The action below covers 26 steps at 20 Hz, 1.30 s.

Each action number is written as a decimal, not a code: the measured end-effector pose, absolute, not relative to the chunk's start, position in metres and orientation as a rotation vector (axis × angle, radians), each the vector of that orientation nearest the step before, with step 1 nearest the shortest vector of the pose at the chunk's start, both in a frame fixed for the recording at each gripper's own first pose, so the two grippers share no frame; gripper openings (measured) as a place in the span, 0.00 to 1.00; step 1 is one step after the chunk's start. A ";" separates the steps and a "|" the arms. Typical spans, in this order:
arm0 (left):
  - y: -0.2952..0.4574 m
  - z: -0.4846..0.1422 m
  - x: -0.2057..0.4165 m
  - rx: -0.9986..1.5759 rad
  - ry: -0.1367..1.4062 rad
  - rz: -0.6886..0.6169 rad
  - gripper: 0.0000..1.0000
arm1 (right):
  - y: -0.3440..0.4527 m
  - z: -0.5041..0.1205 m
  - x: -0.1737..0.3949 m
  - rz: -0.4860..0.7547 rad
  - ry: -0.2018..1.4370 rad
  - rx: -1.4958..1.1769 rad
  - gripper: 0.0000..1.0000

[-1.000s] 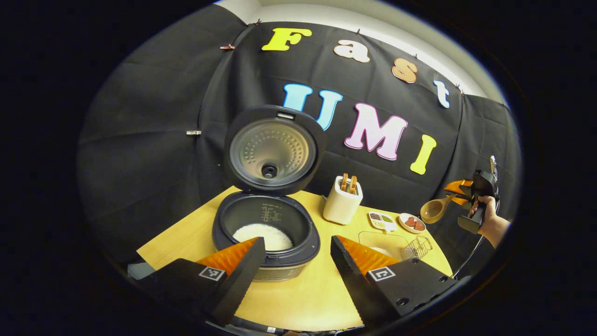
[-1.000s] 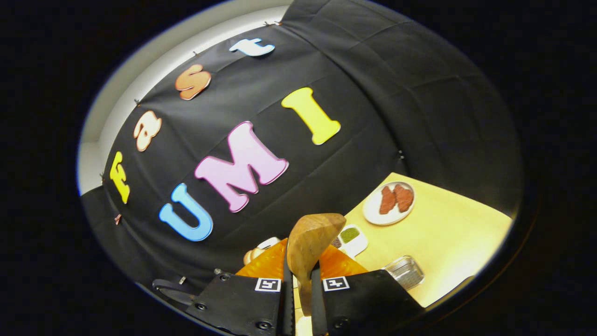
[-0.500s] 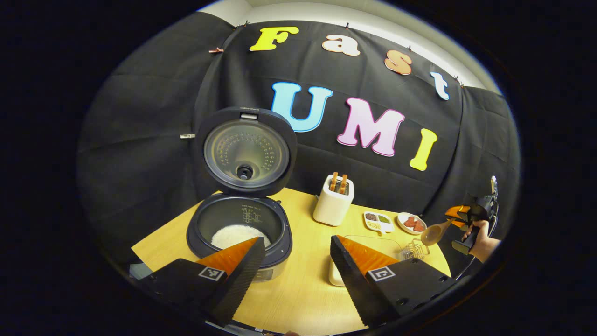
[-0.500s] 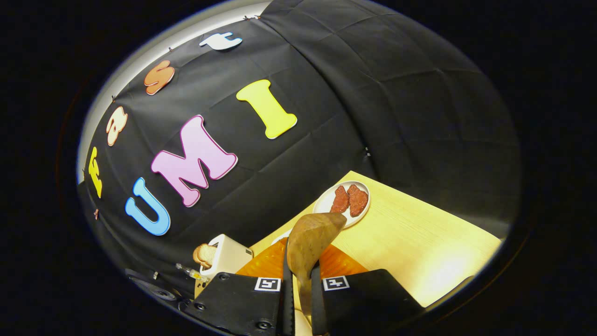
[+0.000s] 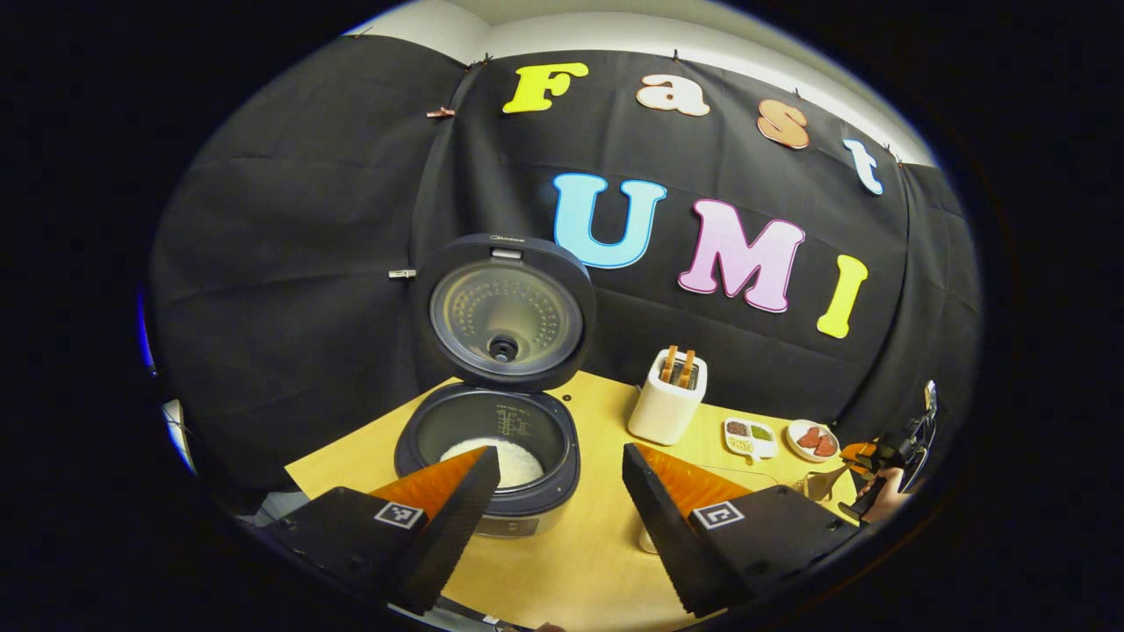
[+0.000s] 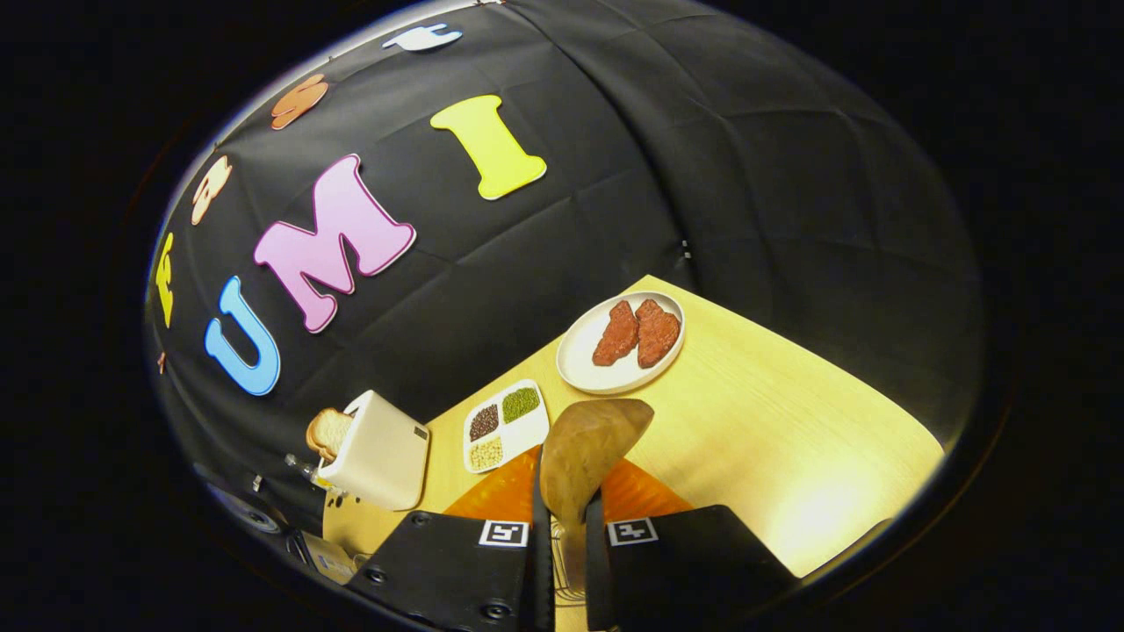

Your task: Close the left gripper, press the button to open the rice cooker; take a wooden spoon from the chopstick holder with the right hand, scoop a spoonful of rice and pour it into the rice cooker, then put the wooden spoon back into the chopstick holder.

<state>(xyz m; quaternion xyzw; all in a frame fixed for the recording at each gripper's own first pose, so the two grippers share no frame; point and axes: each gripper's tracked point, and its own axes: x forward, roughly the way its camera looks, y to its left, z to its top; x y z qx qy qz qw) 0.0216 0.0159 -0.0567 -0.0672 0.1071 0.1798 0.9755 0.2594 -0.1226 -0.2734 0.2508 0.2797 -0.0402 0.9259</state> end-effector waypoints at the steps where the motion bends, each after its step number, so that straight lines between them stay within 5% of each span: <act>1: 0.022 -0.055 0.020 -0.116 0.216 0.400 0.96 | -0.119 -0.279 0.257 -0.081 0.589 0.508 0.18; 6: 0.039 -0.006 0.018 -0.024 0.104 0.485 0.95 | -0.110 -0.268 0.247 -0.055 0.570 0.485 0.26; 10: 0.056 0.055 0.034 0.105 -0.041 0.498 0.95 | -0.127 -0.247 0.221 -0.065 0.535 0.398 0.99; 26: 0.143 0.117 0.181 0.206 -0.252 0.304 0.99 | -0.122 -0.158 0.083 -0.085 0.462 0.165 0.98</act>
